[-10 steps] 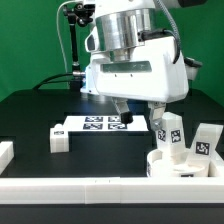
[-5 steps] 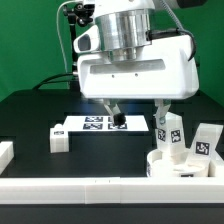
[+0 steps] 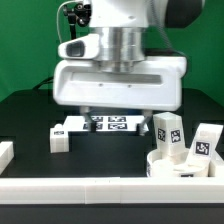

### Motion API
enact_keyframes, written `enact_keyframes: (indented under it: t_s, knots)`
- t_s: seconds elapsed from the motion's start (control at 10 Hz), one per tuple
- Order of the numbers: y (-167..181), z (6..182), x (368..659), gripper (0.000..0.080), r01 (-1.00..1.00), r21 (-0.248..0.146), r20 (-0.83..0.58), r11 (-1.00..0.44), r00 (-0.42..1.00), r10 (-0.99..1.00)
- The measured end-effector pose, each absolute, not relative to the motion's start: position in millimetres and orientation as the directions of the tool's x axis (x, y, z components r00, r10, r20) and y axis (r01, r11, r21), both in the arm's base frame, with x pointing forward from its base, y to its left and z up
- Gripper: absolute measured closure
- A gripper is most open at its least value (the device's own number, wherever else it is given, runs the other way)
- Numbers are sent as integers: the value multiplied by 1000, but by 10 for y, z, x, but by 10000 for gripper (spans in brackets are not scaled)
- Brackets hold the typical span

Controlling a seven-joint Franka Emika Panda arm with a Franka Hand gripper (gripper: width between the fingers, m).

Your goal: Assemble stool

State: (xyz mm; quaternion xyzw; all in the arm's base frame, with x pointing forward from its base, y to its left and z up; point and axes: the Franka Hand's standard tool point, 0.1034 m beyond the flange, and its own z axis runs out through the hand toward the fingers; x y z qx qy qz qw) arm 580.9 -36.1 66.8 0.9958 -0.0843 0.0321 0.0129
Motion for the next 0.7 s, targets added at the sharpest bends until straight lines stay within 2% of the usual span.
enact_keyframes:
  t_s: [0.2,0.4,0.7]
  knots:
    - [-751,615,5651,151,-156,15,63,-988,986,-154]
    - [-995,596,5586,151,-167,15,58,-986,984,-166]
    - [-974,588,5586,151,-163,17,56,-986,985,-162]
